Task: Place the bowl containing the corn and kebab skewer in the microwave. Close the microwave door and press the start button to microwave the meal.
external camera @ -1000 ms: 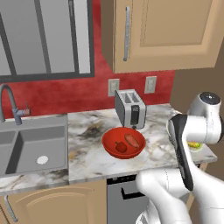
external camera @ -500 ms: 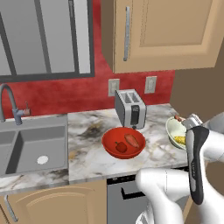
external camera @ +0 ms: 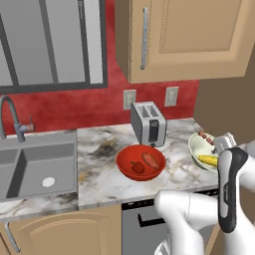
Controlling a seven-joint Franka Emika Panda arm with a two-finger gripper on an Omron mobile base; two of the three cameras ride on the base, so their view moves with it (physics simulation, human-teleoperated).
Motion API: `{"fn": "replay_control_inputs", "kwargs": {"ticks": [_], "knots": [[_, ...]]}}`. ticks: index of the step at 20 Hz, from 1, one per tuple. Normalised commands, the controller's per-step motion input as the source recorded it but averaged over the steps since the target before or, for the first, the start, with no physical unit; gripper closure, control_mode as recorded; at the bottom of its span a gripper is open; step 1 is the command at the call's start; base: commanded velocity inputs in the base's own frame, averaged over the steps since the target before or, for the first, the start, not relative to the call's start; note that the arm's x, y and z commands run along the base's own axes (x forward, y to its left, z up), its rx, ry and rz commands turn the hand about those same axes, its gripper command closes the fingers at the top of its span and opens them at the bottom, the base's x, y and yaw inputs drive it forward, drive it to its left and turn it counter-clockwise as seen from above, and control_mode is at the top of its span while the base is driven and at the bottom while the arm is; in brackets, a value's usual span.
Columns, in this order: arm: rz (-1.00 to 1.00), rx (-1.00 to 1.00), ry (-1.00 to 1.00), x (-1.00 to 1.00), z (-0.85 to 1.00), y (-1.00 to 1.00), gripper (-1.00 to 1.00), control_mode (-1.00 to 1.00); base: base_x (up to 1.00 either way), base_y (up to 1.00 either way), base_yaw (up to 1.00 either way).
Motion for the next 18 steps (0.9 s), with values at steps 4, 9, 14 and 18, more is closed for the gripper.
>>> {"fn": "replay_control_inputs", "kwargs": {"ticks": [4, 9, 14, 18], "knots": [[0.0, 0.07, 0.0, 0.32, -0.18, 0.0, -1.0, -1.0, 0.0, 0.0, 0.0], [0.0, 0.07, 0.0, 0.39, -0.17, 0.0, -1.0, -1.0, 0.0, 0.0, 0.0], [0.0, 0.07, 0.0, 0.33, -0.15, 0.0, -1.0, -1.0, 0.0, 0.0, 0.0], [0.0, 0.06, 0.0, 0.29, -0.14, 0.0, -1.0, -1.0, 0.0, 0.0, 0.0]]}}
